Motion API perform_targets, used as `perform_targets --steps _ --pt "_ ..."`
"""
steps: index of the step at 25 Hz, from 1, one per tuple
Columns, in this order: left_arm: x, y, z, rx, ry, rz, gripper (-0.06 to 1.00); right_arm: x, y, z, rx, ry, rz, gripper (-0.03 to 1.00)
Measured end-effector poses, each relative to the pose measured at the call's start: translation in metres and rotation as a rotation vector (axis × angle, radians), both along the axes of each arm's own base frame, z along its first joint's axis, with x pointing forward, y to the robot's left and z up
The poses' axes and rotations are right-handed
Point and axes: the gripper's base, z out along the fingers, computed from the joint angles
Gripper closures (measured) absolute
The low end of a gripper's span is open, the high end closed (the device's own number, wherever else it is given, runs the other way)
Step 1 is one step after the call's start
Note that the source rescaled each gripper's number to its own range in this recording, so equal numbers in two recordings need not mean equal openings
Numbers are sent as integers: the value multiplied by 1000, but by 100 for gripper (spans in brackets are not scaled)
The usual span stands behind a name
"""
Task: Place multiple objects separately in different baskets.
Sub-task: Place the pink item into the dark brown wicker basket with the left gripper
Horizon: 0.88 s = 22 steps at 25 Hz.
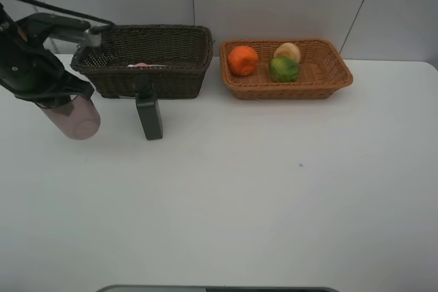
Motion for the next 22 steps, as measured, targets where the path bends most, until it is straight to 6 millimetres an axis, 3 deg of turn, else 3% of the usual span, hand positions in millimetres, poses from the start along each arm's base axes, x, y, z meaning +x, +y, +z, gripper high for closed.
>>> perform_targets --steps 7,9,15,22 --pt "45 -6 69 -58 -127 164 94 0 0 0 0 0 0 5" --pt "72 -10 85 -70 -154 204 94 0 0 0 0 0 0 5" --pt "128 -20 75 -83 -190 233 94 0 0 0 0 0 0 5" --pt "173 -24 29 -19 -206 205 94 0 0 0 0 0 0 5"
